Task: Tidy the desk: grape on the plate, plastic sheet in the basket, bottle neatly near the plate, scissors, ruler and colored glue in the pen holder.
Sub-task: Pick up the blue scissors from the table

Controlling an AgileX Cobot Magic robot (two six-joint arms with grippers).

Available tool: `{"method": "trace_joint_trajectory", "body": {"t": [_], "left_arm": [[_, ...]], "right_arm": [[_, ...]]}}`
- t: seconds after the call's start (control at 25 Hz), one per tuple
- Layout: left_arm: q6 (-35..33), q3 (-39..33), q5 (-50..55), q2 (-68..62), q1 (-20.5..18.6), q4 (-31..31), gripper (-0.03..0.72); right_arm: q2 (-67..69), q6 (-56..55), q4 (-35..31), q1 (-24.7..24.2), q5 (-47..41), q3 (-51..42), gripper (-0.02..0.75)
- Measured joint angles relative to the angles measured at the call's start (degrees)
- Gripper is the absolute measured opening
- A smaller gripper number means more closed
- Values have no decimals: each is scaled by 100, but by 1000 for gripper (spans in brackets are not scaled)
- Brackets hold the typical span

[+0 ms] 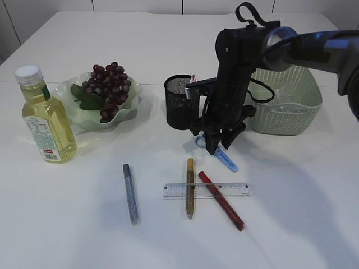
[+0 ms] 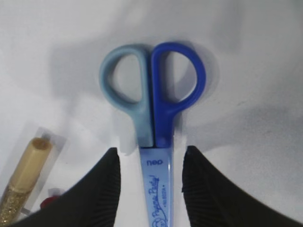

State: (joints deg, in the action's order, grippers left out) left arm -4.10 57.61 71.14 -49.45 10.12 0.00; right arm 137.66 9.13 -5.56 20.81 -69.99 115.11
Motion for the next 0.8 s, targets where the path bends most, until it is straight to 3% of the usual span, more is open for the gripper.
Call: {"method": "trace_joint_trajectory", "body": {"t": [0.8], "left_arm": [[0, 0, 0, 0, 0, 0, 434]], "right_arm": [[155, 24, 24, 0, 9, 4, 351]]}}
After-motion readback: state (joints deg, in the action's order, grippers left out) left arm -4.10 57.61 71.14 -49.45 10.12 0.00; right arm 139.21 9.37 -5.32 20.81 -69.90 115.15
